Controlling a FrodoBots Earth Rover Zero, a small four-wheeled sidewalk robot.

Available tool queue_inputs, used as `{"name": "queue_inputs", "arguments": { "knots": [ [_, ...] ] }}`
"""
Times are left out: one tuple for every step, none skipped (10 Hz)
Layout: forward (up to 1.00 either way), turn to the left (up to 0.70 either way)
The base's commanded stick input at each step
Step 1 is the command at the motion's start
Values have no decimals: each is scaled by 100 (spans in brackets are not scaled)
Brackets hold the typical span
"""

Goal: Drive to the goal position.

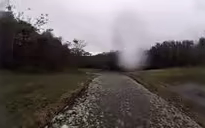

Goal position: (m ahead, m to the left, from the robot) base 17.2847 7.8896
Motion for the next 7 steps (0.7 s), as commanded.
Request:
{"name": "queue_inputs", "arguments": {
  "knots": [
    [70, 0],
    [70, 0],
    [70, 0],
    [70, -10],
    [70, -33],
    [70, -13],
    [70, 0]
  ]
}}
